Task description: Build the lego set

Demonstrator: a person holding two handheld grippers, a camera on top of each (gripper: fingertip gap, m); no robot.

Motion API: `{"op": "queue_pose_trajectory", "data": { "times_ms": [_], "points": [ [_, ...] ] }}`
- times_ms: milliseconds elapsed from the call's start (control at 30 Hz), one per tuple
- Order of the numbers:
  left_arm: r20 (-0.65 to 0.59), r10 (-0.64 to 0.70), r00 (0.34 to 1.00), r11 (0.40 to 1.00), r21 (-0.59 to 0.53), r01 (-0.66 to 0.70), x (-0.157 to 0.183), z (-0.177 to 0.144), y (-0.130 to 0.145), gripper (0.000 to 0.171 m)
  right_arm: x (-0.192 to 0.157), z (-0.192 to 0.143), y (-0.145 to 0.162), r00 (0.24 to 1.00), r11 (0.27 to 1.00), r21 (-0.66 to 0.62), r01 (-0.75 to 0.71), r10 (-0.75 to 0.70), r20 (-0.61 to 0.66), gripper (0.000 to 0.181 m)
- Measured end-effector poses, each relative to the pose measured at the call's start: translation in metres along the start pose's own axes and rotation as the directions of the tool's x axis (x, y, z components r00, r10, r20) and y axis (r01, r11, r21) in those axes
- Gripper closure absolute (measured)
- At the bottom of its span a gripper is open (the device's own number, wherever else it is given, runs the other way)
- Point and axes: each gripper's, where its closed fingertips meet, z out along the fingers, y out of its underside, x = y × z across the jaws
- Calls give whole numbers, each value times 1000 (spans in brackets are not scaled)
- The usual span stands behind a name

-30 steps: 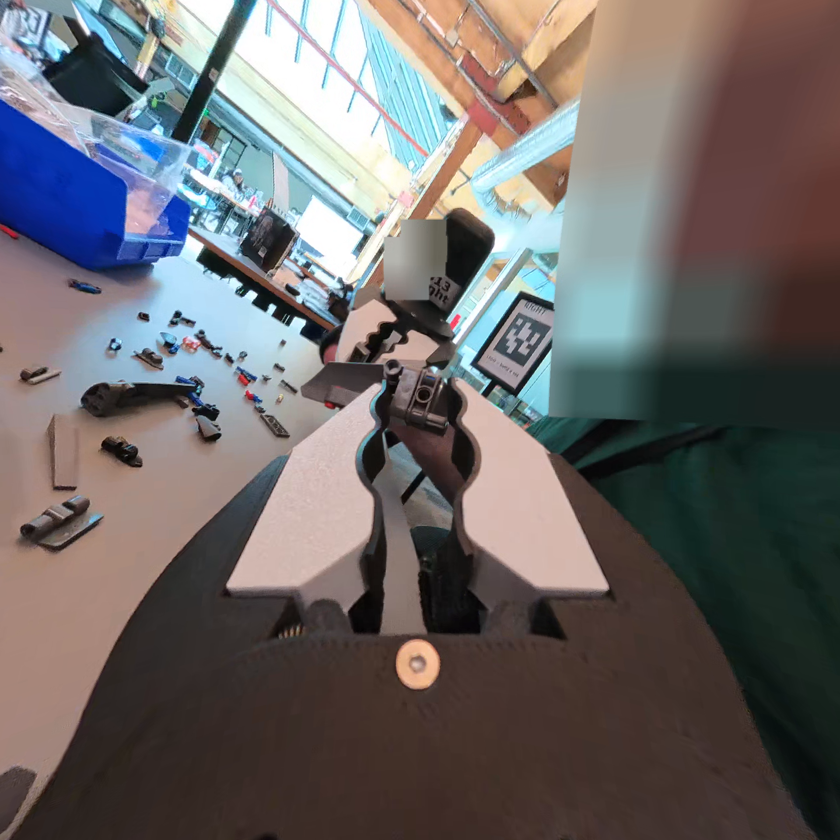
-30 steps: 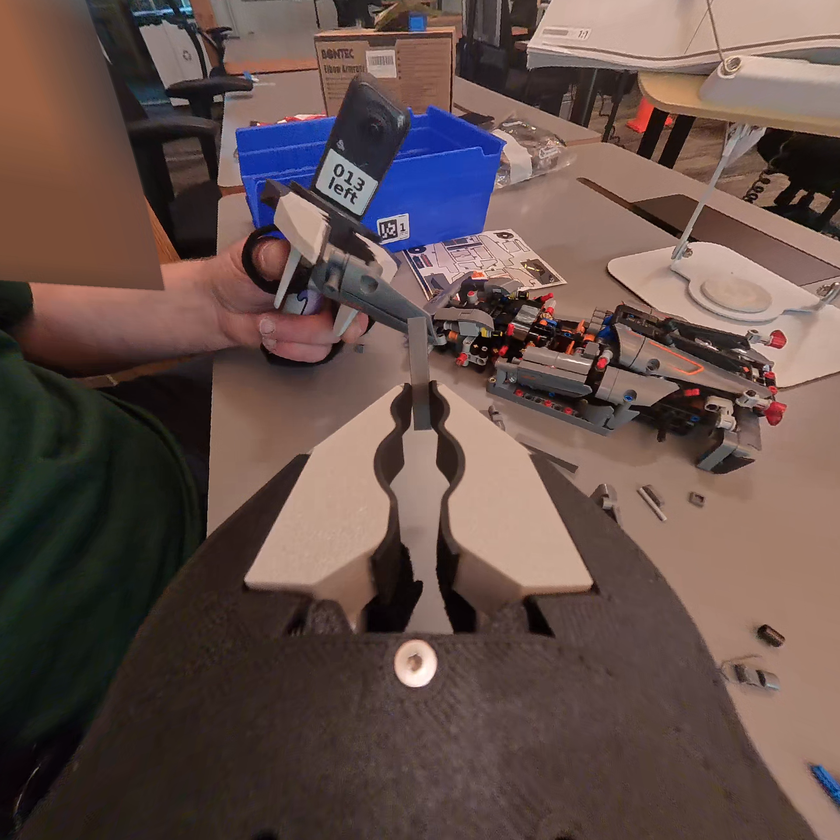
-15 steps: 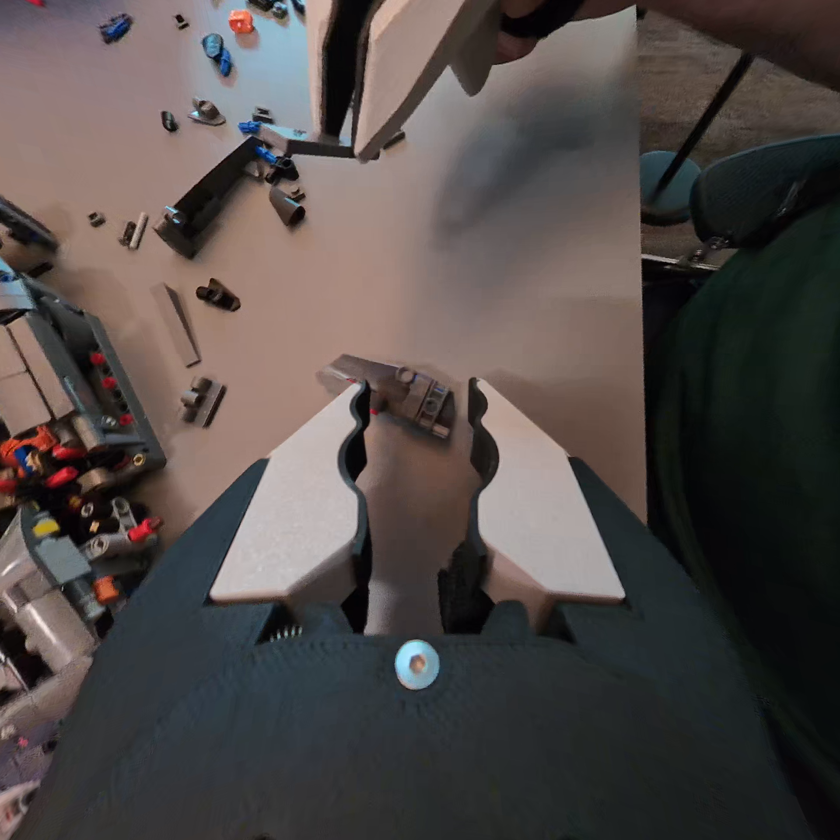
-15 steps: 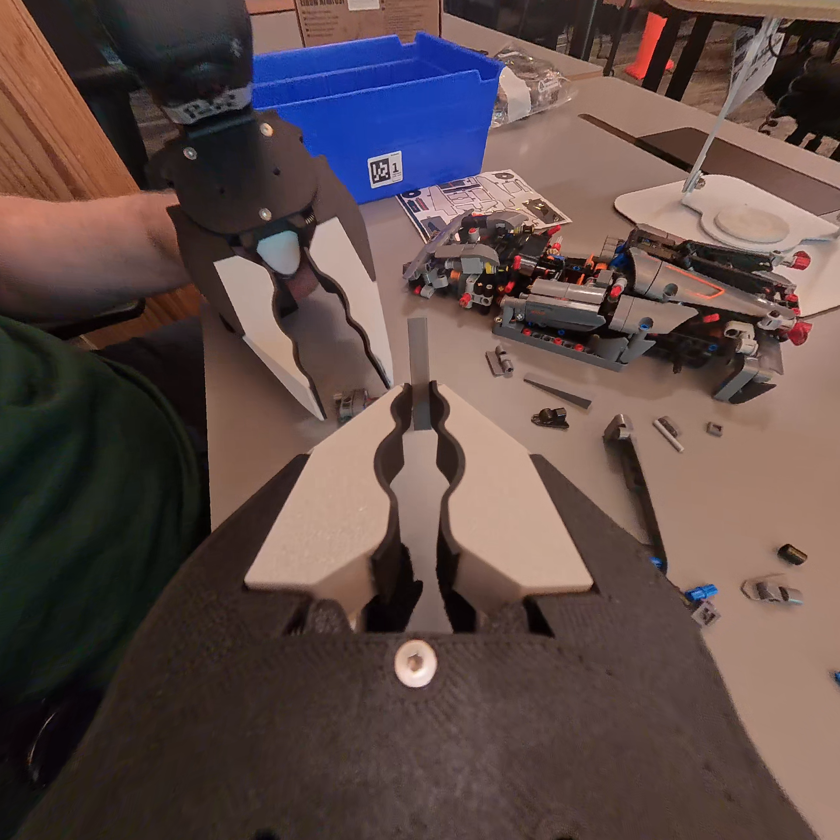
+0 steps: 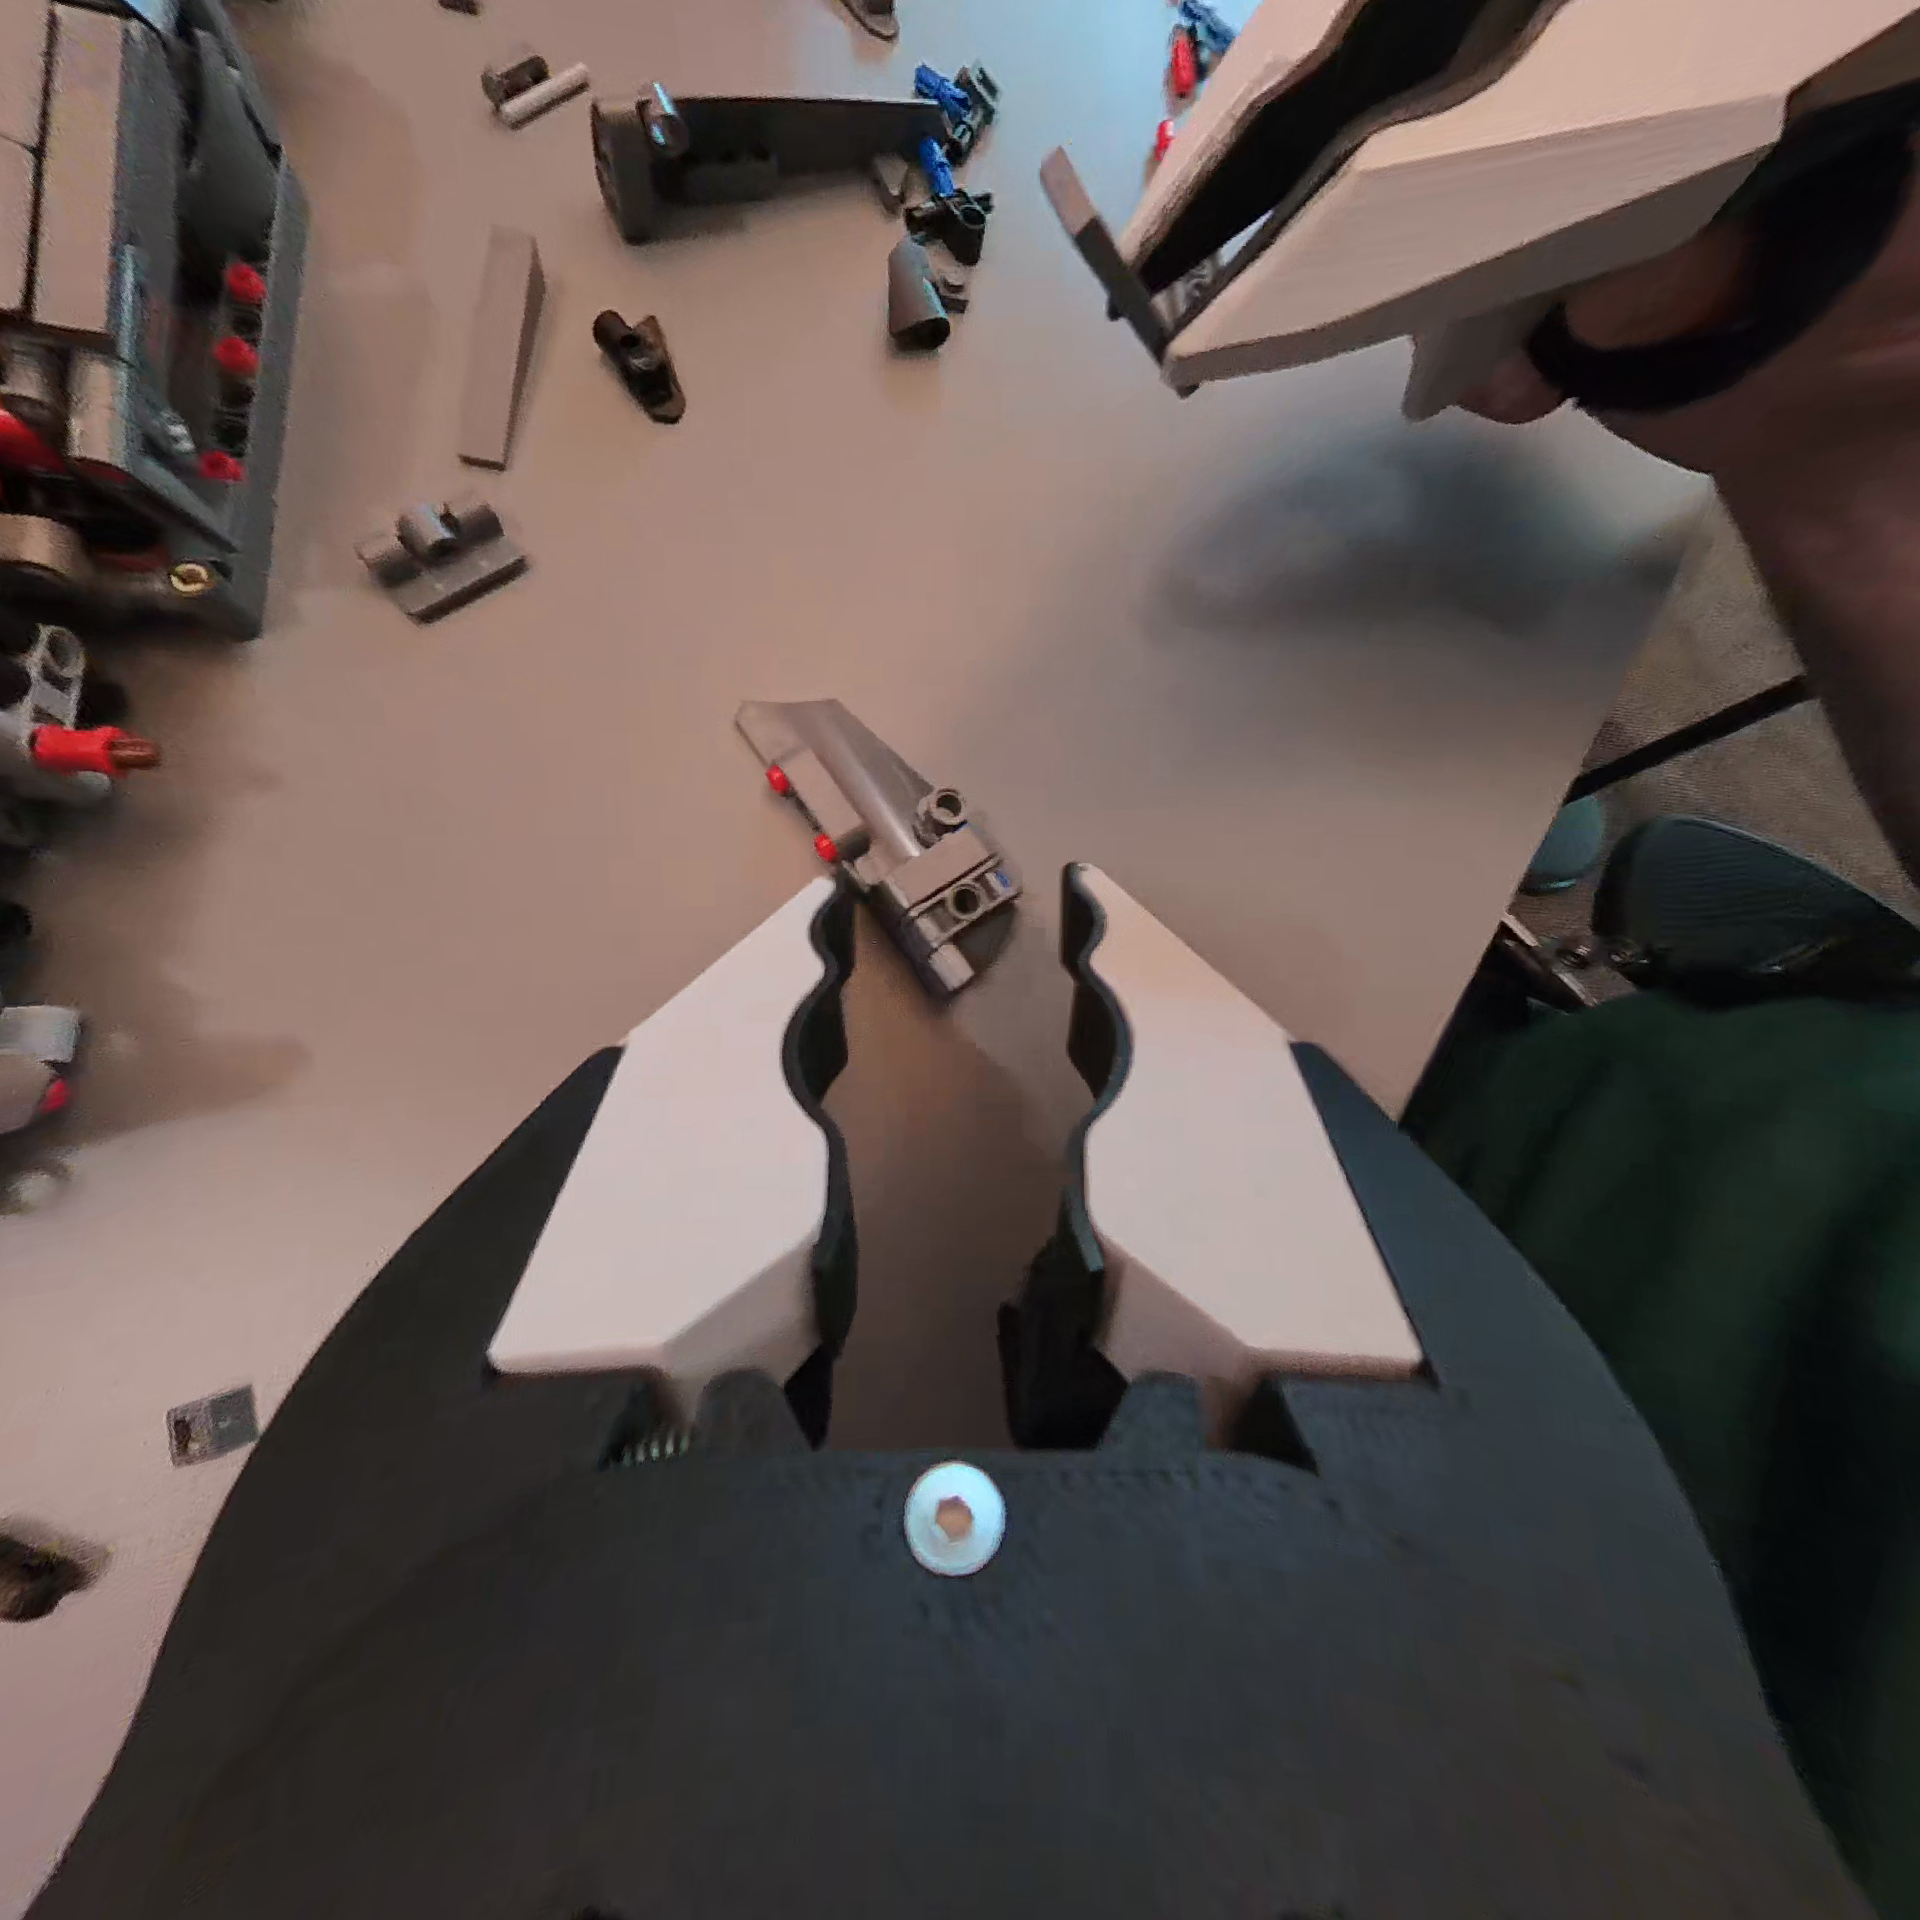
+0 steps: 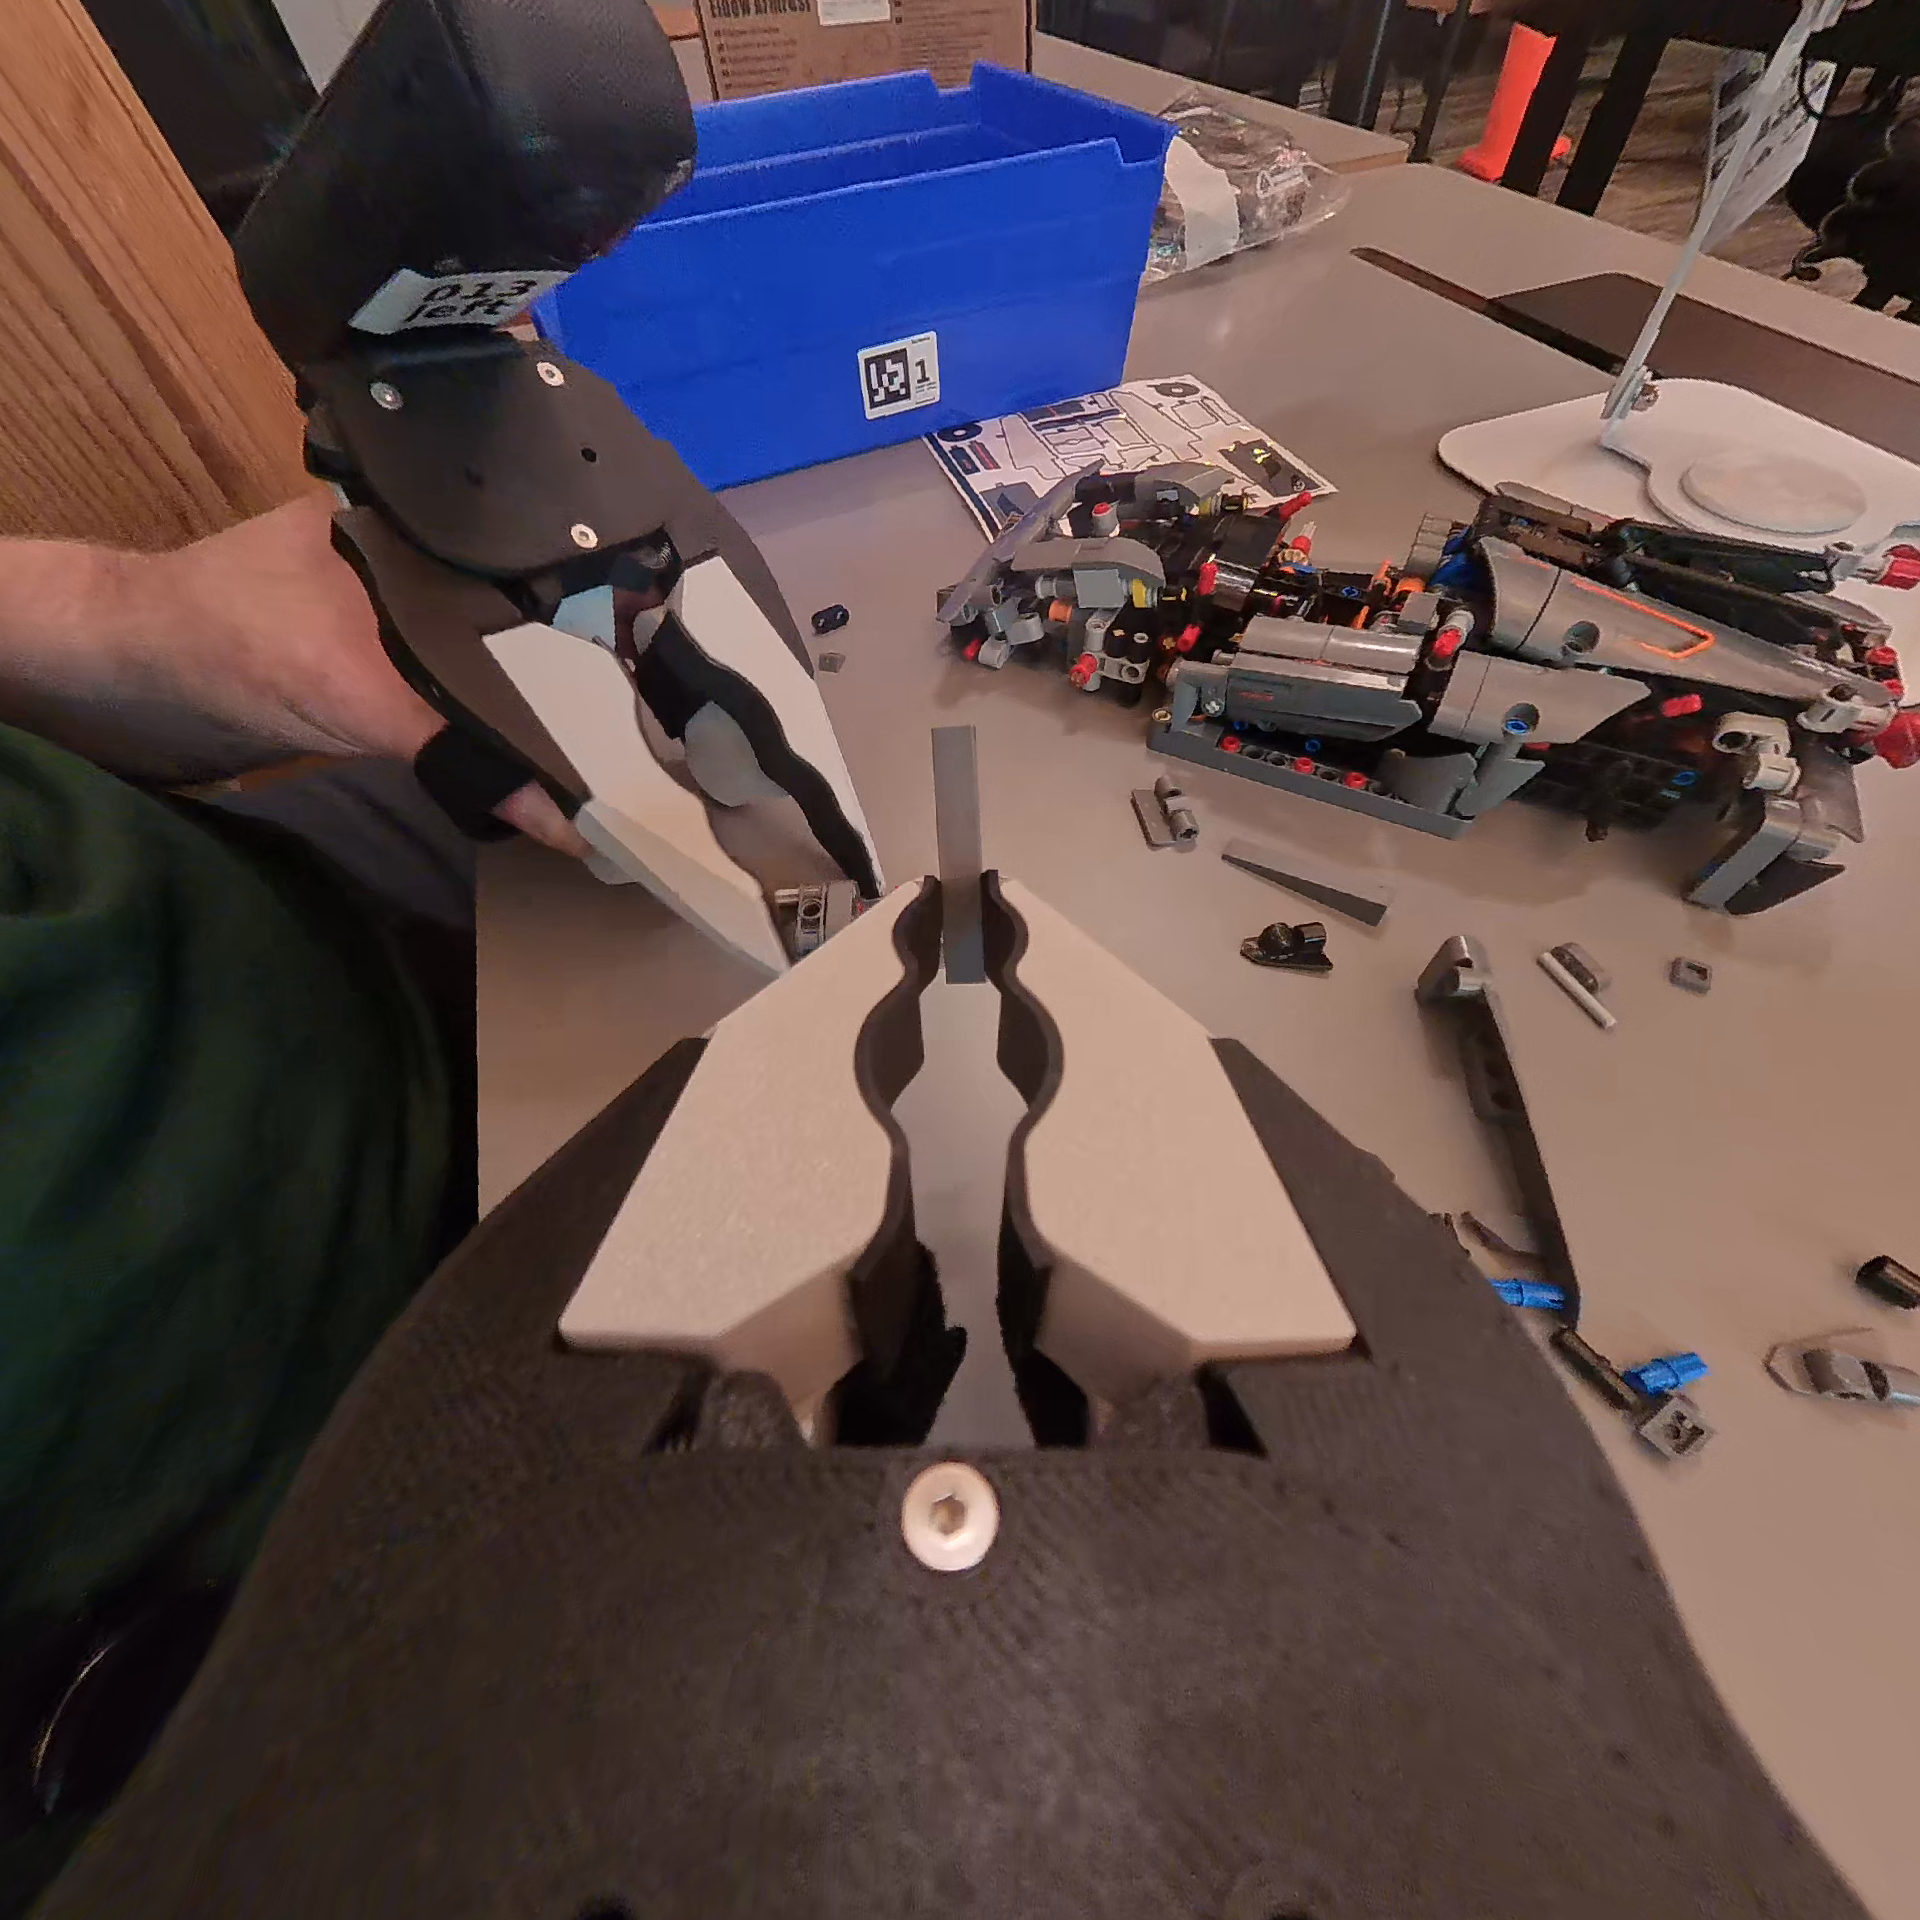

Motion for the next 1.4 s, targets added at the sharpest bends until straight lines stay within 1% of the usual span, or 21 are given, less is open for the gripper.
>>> {"op": "queue_pose_trajectory", "data": {
  "times_ms": [33, 133, 167, 200, 267, 333, 367, 400, 433, 533, 633, 767, 867, 933, 1033, 1100, 1133, 1200, 1233, 1300, 1400],
  "points": [
    [22, 12, 1000, 1000, -4, -12, -2, 1, 0, 142, 0, 0, 0, 1000, 1000, 2, 0, 0, 1, 176],
    [31, 61, 998, 998, -15, -60, 0, 6, -3, 142, 1, -2, 1, 1000, 1000, 9, -3, 3, 3, 176],
    [38, 110, 993, 993, -34, -109, 0, 6, -3, 143, 1, -2, 1, 1000, 1000, 7, -3, 3, 3, 176],
    [42, 212, 976, 976, -64, -209, 2, 6, -3, 143, 2, -2, 2, 1000, 1000, 4, -2, 2, 2, 176],
    [47, 403, 914, 908, -146, -392, -1, 5, -1, 143, 2, -4, 4, 1000, 1000, -2, -4, 4, 5, 176],
    [-89, 549, 831, 810, -189, -555, 3, 1, 4, 143, 2, -5, 7, 1000, 1000, -12, -5, 5, 11, 176],
    [-120, 613, 781, 755, -203, -623, -1, -1, 4, 142, 2, -5, 8, 1000, 1000, -21, -6, 7, 15, 176],
    [-168, 667, 726, 702, -185, -688, -1, -1, 5, 142, 1, -4, 10, 1000, 1000, -28, -6, 7, 18, 176],
    [-197, 678, 708, 684, -184, -706, -5, -2, 6, 142, 1, -4, 12, 1000, 999, -36, -9, 9, 21, 176],
    [-200, 582, 788, 761, -207, -614, -16, -5, 1, 120, 1, -2, 17, 1000, 998, -59, -14, 15, 19, 176],
    [-199, 405, 893, 873, -208, -442, -15, -7, 5, 106, 1, -1, 20, 999, 998, -61, -26, 27, 26, 176],
    [-175, 162, 971, 972, -143, -188, -13, -7, -1, 122, 2, 4, 23, 999, 997, -74, -28, 31, 43, 176],
    [-191, 41, 981, 992, -111, -64, -13, -2, -3, 135, 4, 7, 24, 998, 996, -82, -26, 30, 52, 176],
    [-210, 8, 978, 993, -112, -32, -13, -1, -3, 148, 6, 8, 24, 998, 996, -87, -36, 41, 55, 176],
    [-194, 96, 976, 986, -114, -120, -11, 0, -3, 148, 7, 9, 26, 994, 992, -104, -65, 74, 78, 176],
    [-127, 269, 955, 952, -117, -284, -11, 1, -3, 149, 6, 13, 29, 990, 988, -132, -81, 95, 103, 176],
    [-77, 389, 918, 910, -122, -396, -13, 1, -3, 149, 5, 15, 30, 988, 987, -142, -81, 99, 120, 176],
    [3, 571, 821, 812, -146, -565, -14, 1, -4, 148, 2, 20, 35, 982, 977, -197, -79, 110, 153, 176],
    [33, 657, 753, 749, -146, -647, -14, 1, -4, 148, 2, 23, 37, 982, 973, -221, -67, 104, 160, 176],
    [77, 764, 640, 644, -133, -753, -13, 1, -4, 148, -1, 28, 40, 976, 961, -273, -39, 95, 194, 176],
    [105, 826, 554, 563, -100, -821, -13, 1, -5, 148, -1, 36, 43, 970, 935, -354, -18, 103, 221, 176]
  ]
}}
